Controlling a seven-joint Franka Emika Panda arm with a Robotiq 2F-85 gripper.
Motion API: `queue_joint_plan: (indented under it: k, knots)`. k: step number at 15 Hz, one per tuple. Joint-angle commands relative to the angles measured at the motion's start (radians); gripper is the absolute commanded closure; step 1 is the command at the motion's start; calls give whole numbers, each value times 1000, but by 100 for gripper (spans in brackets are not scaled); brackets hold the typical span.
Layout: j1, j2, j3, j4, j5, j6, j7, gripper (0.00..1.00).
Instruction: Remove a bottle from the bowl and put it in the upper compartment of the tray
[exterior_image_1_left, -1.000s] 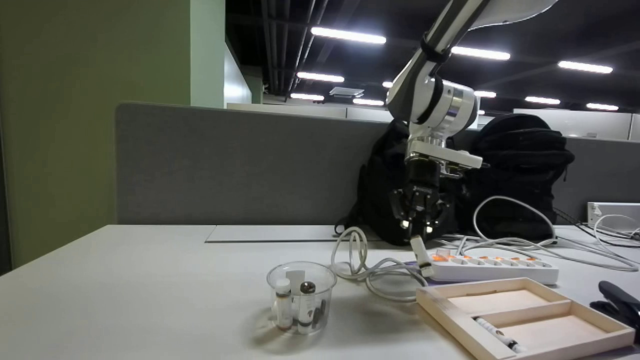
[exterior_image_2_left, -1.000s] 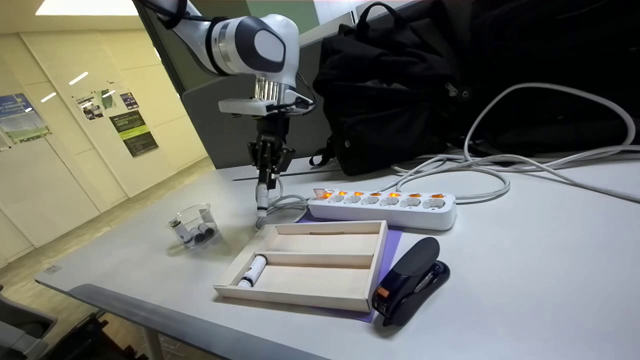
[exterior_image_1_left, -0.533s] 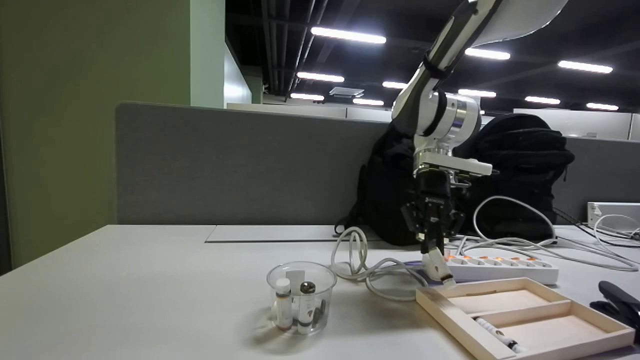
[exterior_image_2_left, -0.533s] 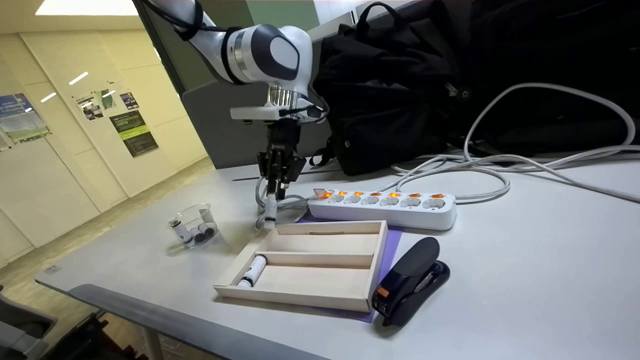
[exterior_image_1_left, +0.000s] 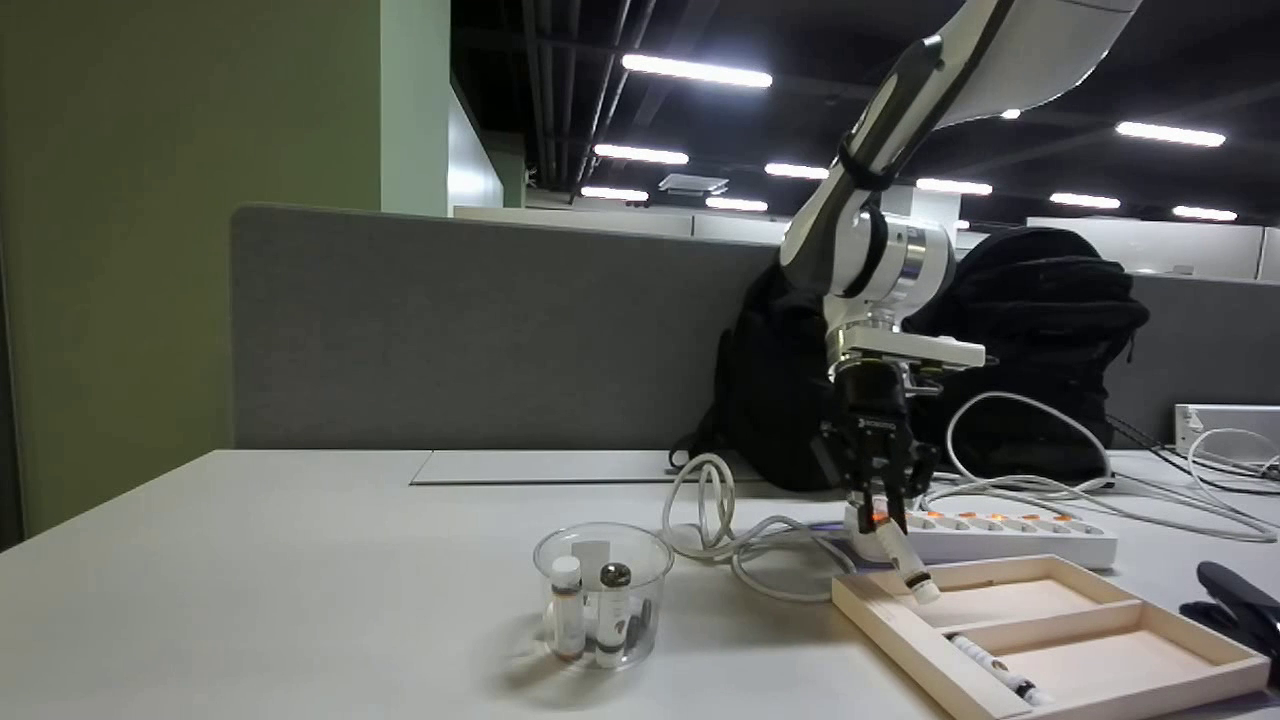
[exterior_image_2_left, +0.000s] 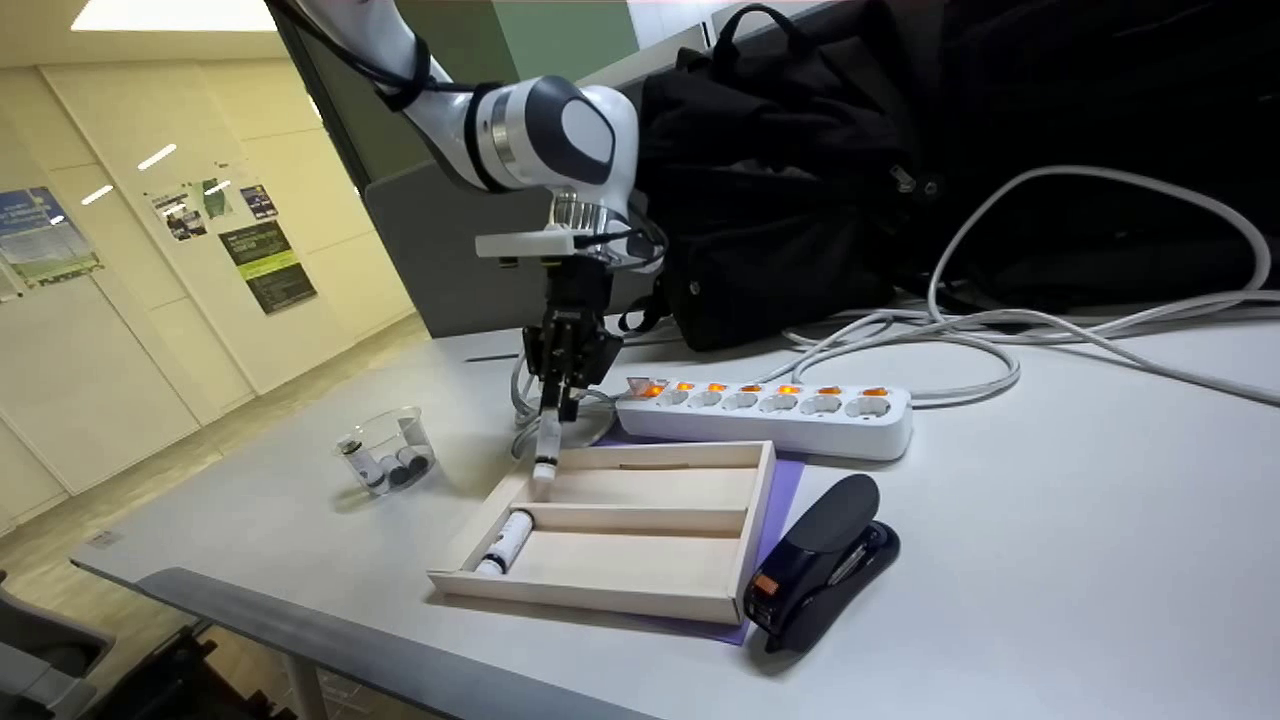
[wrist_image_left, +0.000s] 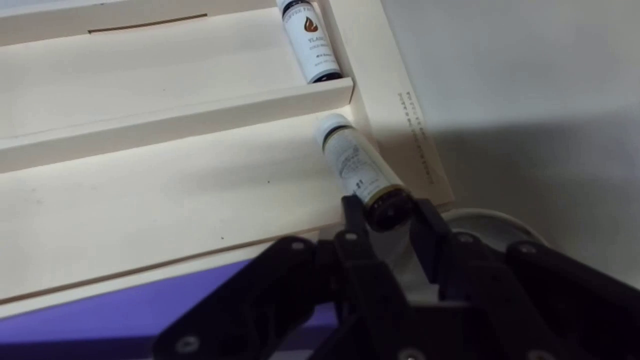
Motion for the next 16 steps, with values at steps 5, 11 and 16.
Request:
queue_joint_plan:
  k: [5, 11, 16]
  knots:
    - [4, 69, -1, 85, -46, -91, 39, 93]
    - [9, 107, -1, 119, -55, -127, 41, 93]
    - [10, 135, -1, 152, -65, -158, 38, 93]
